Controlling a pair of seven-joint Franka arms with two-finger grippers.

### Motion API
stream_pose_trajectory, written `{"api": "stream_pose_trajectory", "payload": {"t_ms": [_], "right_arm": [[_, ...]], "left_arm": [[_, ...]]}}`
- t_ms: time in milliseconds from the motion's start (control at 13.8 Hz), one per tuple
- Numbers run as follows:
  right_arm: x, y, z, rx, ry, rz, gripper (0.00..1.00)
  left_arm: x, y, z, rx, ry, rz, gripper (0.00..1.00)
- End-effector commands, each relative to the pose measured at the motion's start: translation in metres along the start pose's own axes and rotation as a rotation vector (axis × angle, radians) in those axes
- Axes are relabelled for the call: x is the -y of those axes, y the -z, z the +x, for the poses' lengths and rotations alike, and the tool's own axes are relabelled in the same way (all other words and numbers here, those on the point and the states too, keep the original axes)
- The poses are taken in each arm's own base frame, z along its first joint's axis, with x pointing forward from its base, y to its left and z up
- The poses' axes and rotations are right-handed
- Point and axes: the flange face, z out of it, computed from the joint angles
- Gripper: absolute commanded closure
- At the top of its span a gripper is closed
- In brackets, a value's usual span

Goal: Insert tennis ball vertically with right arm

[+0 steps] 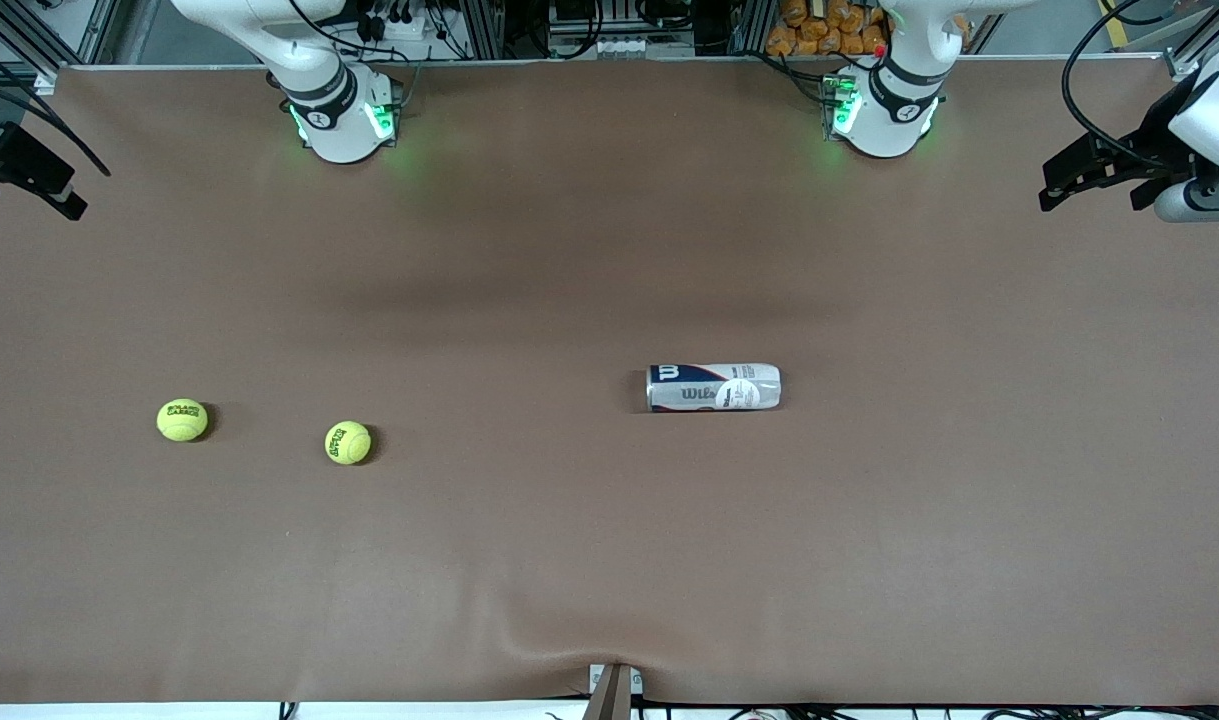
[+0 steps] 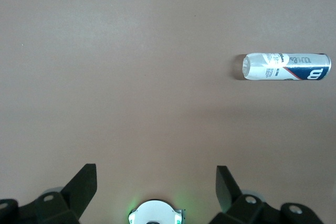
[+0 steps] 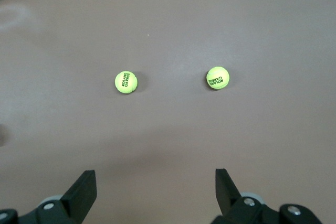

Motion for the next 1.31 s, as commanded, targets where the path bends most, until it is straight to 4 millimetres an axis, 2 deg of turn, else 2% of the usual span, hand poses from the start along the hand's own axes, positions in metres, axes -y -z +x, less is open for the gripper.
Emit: {"api": "stream_pose_trajectory", "payload": {"t_ms": [0,218,363,654,727,872,945,1236], "right_arm": [[-0.001,0.005,-0.005,-0.004,0.013,-0.003,0.00],[0.004,0.006,-0.006,0.000,0.023,-0.003,0.00],[-0.002,0.003,-0.006,0.009,0.015,-0.005,0.00],[0.001,0.004,-0.007,0.016,0.032,-0.006,0.00],[0.000,0.005,-0.008,0.014,0.032,-0.005,0.00],[0.000,0.005,-0.008,0.016,0.030,-0.006,0.00],[-0.003,0.006,-0.008,0.019,0.026,-0.006,0.00],[-0.004,0.006,-0.009,0.020,0.024,-0.006,0.00]], "left_arm": [[0.006,0.006,0.000,-0.001,0.015,0.010,0.00],[0.008,0.007,0.001,-0.003,0.018,0.010,0.00],[0.009,0.008,0.001,-0.004,0.012,0.009,0.00],[0.008,0.012,0.002,-0.014,0.003,-0.004,0.00],[0.006,0.007,0.006,-0.008,-0.001,-0.005,0.00],[-0.006,0.005,0.013,-0.008,-0.027,-0.001,0.00],[-0.019,-0.001,0.023,0.003,-0.052,-0.003,0.00],[-0.086,-0.049,0.057,0.079,-0.168,0.023,0.00]]}}
